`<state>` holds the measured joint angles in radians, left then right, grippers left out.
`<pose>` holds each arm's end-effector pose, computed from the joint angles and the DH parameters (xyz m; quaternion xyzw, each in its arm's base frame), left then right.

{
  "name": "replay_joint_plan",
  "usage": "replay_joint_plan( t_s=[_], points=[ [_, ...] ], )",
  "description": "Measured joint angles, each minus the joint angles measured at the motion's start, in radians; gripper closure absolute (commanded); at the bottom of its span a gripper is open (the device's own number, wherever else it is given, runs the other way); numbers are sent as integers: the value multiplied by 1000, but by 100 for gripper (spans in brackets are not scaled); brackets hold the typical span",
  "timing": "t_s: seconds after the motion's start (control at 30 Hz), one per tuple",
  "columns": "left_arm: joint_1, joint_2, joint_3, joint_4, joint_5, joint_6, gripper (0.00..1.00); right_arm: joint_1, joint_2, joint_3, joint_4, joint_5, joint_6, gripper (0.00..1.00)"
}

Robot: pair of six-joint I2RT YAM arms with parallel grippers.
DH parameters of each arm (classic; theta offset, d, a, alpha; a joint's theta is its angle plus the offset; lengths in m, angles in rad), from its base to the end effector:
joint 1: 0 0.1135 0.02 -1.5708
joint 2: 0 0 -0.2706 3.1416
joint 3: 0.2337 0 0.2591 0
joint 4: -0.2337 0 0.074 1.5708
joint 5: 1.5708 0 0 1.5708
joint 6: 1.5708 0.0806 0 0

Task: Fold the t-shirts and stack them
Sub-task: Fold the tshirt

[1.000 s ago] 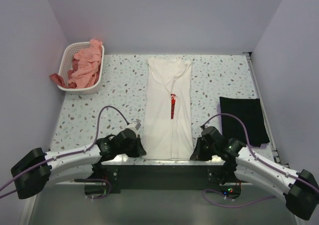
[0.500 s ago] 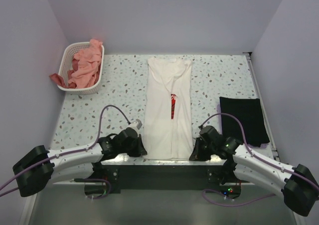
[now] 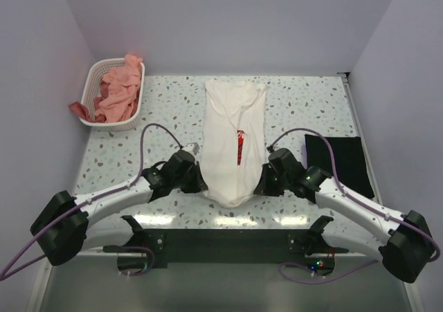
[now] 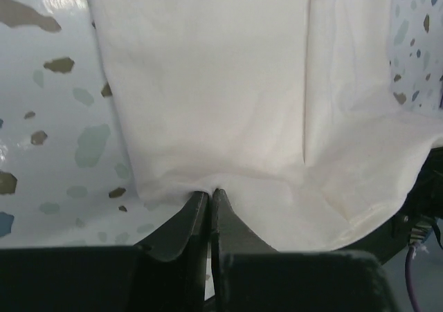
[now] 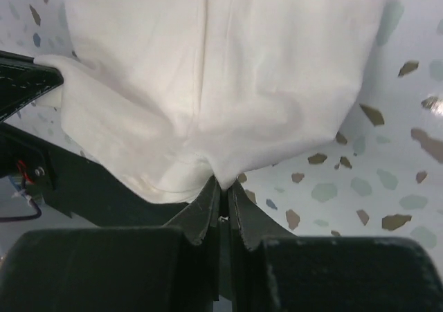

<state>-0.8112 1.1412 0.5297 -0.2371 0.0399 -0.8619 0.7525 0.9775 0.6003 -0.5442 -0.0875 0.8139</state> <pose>0.1700 -0.1837 0.1480 -0.0167 0.9352 -0.2747 0.2228 0.1546 0.1544 0.1779 0.0151 0.9468 0.2542 0.1966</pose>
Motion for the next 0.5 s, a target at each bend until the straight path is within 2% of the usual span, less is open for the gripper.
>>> replay_joint_plan(
  t_s=[0.1, 0.5],
  points=[
    [70, 91, 61, 13, 15, 29, 100, -63, 98, 60, 38, 17, -47, 99],
    [248, 521, 491, 106, 39, 50, 100, -324, 567, 409, 205, -7, -149, 100]
  ],
)
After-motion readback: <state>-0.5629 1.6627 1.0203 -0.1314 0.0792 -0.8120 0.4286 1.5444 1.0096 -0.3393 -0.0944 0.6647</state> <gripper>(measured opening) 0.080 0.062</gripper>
